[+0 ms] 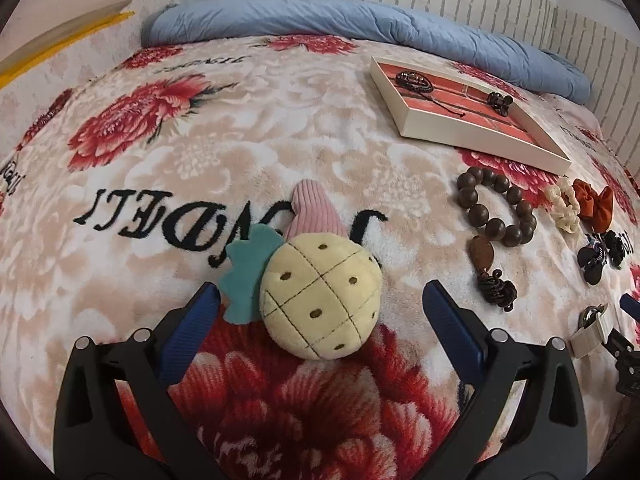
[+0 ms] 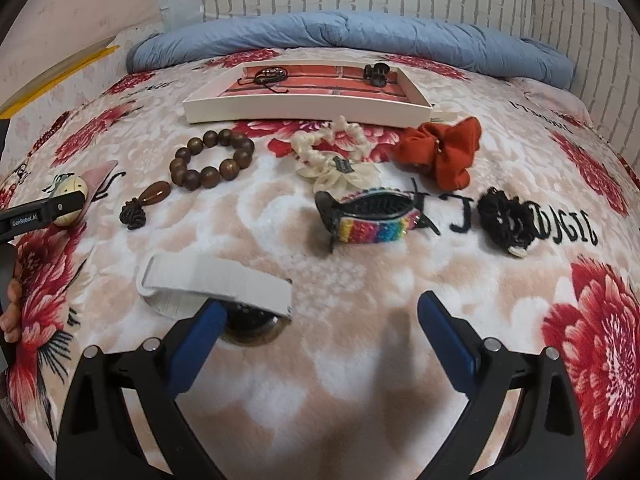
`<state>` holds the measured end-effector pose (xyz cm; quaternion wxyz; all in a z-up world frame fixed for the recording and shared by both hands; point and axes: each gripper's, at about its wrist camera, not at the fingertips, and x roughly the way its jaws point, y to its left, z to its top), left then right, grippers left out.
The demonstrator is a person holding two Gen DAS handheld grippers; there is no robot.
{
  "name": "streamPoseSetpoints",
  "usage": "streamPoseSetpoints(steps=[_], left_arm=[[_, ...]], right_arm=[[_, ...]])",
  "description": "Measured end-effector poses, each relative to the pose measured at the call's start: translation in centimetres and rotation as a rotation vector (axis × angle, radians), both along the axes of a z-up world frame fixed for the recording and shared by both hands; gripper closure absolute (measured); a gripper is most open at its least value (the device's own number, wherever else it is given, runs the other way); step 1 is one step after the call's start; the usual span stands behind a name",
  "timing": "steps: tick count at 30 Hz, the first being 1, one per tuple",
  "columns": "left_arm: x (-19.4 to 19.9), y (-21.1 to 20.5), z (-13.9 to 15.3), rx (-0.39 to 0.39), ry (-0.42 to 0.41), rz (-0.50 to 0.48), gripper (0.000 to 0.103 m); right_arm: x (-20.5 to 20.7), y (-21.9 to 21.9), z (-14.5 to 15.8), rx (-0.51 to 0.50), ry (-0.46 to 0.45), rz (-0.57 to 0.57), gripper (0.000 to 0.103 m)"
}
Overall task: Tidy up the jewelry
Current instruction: 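Close left tool on the pineapple plush while right tool grasps the white watch strap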
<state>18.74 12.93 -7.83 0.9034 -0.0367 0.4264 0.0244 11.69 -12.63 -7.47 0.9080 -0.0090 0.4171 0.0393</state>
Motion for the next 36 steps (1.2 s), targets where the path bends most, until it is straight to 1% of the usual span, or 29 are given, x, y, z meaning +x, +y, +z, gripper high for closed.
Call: streamPoseSetpoints(steps=[3, 4, 5, 6, 8, 9, 11, 12, 14, 15, 18, 20, 21, 23, 26, 30, 31, 36], left_arm=[[0.4, 0.1, -0.3, -0.007, 0.012, -0.003, 0.006], [0.5, 0.1, -0.3, -0.011, 0.017, -0.005, 0.006], [0.6, 0.1, -0.4, -0.014, 0.022, -0.008, 0.008], [0.8, 0.1, -0.5, -0.016, 0.027, -0.012, 0.009], [1.1, -0.1, -0.8, -0.013, 0.044, -0.022, 0.017], [1.2, -0.1, -0.9, -0.007, 0.050, -0.020, 0.019], [1.3, -0.2, -1.1, 0.002, 0.056, -0.014, 0.025], [1.3, -0.1, -1.1, 0.002, 0.055, -0.009, 0.027], [1.3, 0.1, -1.0, -0.001, 0.052, 0.002, 0.034], [1.3, 0.3, -1.0, -0.004, 0.053, 0.007, 0.035], [1.0, 0.5, -1.1, -0.006, 0.055, 0.015, 0.040], [0.9, 0.5, -1.0, 0.006, 0.053, 0.014, 0.043], [1.0, 0.3, -0.9, 0.015, 0.053, 0.012, 0.044], [0.9, 0.1, -0.8, 0.033, 0.051, 0.008, 0.046], [0.8, 0.1, -0.5, 0.038, 0.045, 0.003, 0.048], [0.6, 0.5, -0.2, 0.007, 0.039, 0.002, 0.048], [0.6, 0.5, 0.0, 0.007, 0.036, 0.001, 0.049], [0.4, 0.4, 1.0, -0.005, 0.014, -0.008, 0.049]], right_arm=[[0.6, 0.3, 0.0, -0.003, 0.000, 0.000, 0.010], [0.8, 0.3, 0.0, 0.002, 0.002, 0.002, 0.013], [1.0, 0.4, 0.0, 0.007, 0.006, 0.006, 0.018], [1.2, 0.4, 0.0, 0.011, 0.010, 0.010, 0.021], [1.5, 0.5, -0.1, 0.016, 0.015, 0.012, 0.027], [1.7, 0.6, -0.1, 0.016, 0.015, 0.015, 0.030], [1.9, 0.9, 0.0, 0.020, 0.018, 0.030, 0.045], [2.0, 1.0, 0.0, 0.022, 0.019, 0.036, 0.048], [2.1, 1.1, 0.0, 0.027, 0.021, 0.044, 0.053], [2.1, 1.1, 0.0, 0.032, 0.023, 0.048, 0.053], [2.1, 1.1, 0.1, 0.045, 0.026, 0.057, 0.059], [2.1, 1.1, 0.2, 0.053, 0.024, 0.067, 0.066], [2.2, 1.0, 0.3, 0.058, 0.024, 0.071, 0.068], [2.2, 0.9, 0.5, 0.069, 0.021, 0.079, 0.076], [2.3, 1.0, 0.8, 0.074, 0.013, 0.091, 0.081], [2.5, 0.9, 1.0, 0.091, 0.012, 0.106, 0.084], [2.6, 0.9, 1.2, 0.097, 0.010, 0.110, 0.087], [2.9, 0.6, 1.9, 0.124, -0.003, 0.119, 0.087]])
